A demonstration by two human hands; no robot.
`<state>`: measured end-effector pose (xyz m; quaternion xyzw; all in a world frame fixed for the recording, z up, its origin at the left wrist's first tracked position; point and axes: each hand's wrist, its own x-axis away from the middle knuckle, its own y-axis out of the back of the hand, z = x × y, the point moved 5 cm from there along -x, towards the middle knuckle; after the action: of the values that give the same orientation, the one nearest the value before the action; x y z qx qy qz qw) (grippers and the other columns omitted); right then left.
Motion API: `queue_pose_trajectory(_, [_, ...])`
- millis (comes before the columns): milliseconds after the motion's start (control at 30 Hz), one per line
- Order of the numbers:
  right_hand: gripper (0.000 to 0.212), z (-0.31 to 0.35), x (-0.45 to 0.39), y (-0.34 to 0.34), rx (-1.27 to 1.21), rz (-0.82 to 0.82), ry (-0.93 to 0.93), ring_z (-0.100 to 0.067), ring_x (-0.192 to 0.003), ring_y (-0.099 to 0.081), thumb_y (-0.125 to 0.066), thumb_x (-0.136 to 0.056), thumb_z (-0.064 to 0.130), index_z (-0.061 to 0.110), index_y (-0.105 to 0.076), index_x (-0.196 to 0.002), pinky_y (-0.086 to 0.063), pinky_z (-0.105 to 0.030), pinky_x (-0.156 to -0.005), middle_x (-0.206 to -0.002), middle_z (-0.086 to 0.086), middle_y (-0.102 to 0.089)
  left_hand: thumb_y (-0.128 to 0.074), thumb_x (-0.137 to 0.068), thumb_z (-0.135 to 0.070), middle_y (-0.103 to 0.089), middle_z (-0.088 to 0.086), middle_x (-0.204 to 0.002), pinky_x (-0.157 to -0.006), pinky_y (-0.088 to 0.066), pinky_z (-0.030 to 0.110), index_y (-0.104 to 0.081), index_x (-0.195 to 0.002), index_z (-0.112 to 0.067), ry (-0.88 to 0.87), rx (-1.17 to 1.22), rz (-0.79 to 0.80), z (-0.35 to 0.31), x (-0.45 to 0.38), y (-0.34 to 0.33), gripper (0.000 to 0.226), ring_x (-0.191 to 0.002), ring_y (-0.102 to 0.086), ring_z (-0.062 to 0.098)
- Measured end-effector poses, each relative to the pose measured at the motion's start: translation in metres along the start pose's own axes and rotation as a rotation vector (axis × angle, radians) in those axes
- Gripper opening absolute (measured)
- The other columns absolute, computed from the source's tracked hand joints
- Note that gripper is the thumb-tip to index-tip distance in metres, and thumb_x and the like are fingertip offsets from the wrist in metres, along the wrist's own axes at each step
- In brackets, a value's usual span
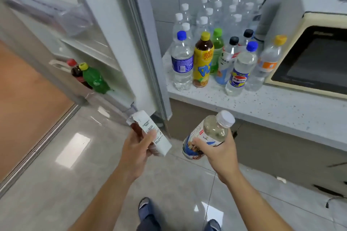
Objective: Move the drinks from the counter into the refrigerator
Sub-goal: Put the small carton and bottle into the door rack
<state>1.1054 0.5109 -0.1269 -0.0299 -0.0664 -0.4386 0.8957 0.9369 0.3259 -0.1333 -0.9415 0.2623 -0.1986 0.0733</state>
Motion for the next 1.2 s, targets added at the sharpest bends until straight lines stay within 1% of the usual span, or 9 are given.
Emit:
queue_pose_trajectory(133, [0.06, 0.018, 0.011, -0.073, 0.031, 0.058, 0.075, -0.006, -0.095, -0.07, -0.088, -0.056, 0.033, 0.043, -0.057, -0.107, -0.059, -0.023, -0.075, -0.102, 0.014, -0.071, -0.074, -0.084, -0.018, -0.07, 0.006, -0.09, -0.059, -0.056, 0.034, -0.069, -0.094, -0.023, -0.089, -0.035, -0.049, -0.042, -0.011, 0.081, 0.012, -0.074, -0.07, 0.015])
queue_pose_trajectory(300, [0.067, 0.044, 0.02, -0.175, 0.038, 0.031, 0.183, -0.005, -0.096, -0.069, -0.095, -0.058, 0.014, 0.019, -0.06, -0.116, -0.053, -0.011, -0.074, -0.101, 0.009, -0.072, -0.083, -0.075, -0.021, -0.07, 0.014, -0.102, -0.069, -0.059, 0.042, -0.065, -0.1, -0.011, -0.166, -0.099, -0.11, -0.104, -0.048, 0.168, 0.032, -0.088, -0.071, 0.027])
queue_pose_trajectory(400, [0.077, 0.065, 0.017, -0.23, 0.054, -0.02, 0.277, -0.014, -0.102, -0.068, -0.098, -0.055, 0.024, 0.007, -0.059, -0.119, -0.056, -0.024, -0.087, -0.108, -0.007, -0.07, -0.079, -0.08, -0.013, -0.073, 0.004, -0.097, -0.075, -0.059, 0.037, -0.064, -0.094, -0.015, -0.244, -0.147, -0.094, -0.139, -0.078, 0.199, 0.021, -0.091, -0.072, 0.021])
queue_pose_trajectory(500, [0.08, 0.085, 0.006, -0.273, 0.069, -0.097, 0.369, -0.017, -0.108, -0.064, -0.096, -0.054, 0.034, 0.021, -0.054, -0.12, -0.052, -0.028, -0.094, -0.112, -0.005, -0.066, -0.08, -0.079, -0.01, -0.071, -0.012, -0.084, -0.073, -0.058, 0.026, -0.062, -0.093, -0.028, -0.333, -0.207, -0.094, -0.165, -0.105, 0.212, 0.028, -0.084, -0.068, 0.012])
queue_pose_trajectory(633, [0.074, 0.098, -0.018, -0.309, 0.155, -0.182, 0.44, 0.003, -0.1, -0.06, -0.094, -0.055, 0.034, 0.058, -0.047, -0.107, -0.043, -0.008, -0.087, -0.105, 0.022, -0.061, -0.085, -0.067, -0.023, -0.071, -0.001, -0.098, -0.082, -0.057, 0.033, -0.06, -0.117, -0.018, -0.376, -0.236, -0.016, -0.183, -0.136, 0.207, 0.056, -0.089, -0.067, 0.014])
queue_pose_trajectory(900, [0.07, 0.074, -0.074, -0.326, 0.322, -0.146, 0.232, -0.001, -0.093, -0.064, -0.093, -0.056, 0.023, 0.044, -0.052, -0.108, -0.053, -0.019, -0.08, -0.099, 0.02, -0.065, -0.085, -0.056, -0.05, -0.066, -0.009, -0.102, -0.091, -0.056, 0.044, -0.051, -0.113, -0.034, -0.426, -0.451, -0.034, -0.182, -0.184, 0.186, 0.067, -0.098, -0.065, 0.015])
queue_pose_trajectory(967, [0.068, 0.065, -0.083, -0.328, 0.368, -0.135, 0.178, 0.0, -0.088, -0.063, -0.094, -0.056, 0.021, 0.033, -0.054, -0.11, -0.049, -0.011, -0.073, -0.094, 0.018, -0.065, -0.083, -0.055, -0.053, -0.066, -0.009, -0.107, -0.091, -0.054, 0.038, -0.05, -0.116, -0.029, -0.407, -0.563, -0.006, -0.181, -0.194, 0.179, 0.074, -0.103, -0.064, 0.015])
queue_pose_trajectory(1067, [0.068, 0.054, -0.09, -0.333, 0.451, -0.142, 0.119, 0.0, -0.082, -0.062, -0.094, -0.057, 0.028, 0.03, -0.051, -0.109, -0.043, -0.005, -0.065, -0.089, 0.019, -0.063, -0.088, -0.059, -0.042, -0.062, -0.019, -0.103, -0.08, -0.045, 0.018, -0.048, -0.113, -0.031, -0.432, -0.685, 0.044, -0.175, -0.205, 0.17, 0.068, -0.103, -0.062, 0.01])
queue_pose_trajectory(1200, [0.06, 0.046, -0.096, -0.334, 0.529, -0.129, 0.026, -0.008, -0.079, -0.061, -0.09, -0.063, 0.031, 0.028, -0.046, -0.102, -0.038, -0.004, -0.057, -0.08, 0.018, -0.06, -0.089, -0.062, -0.032, -0.062, -0.013, -0.103, -0.078, -0.041, 0.024, -0.049, -0.115, -0.027, -0.423, -0.856, 0.08, -0.166, -0.216, 0.166, 0.067, -0.102, -0.062, 0.014])
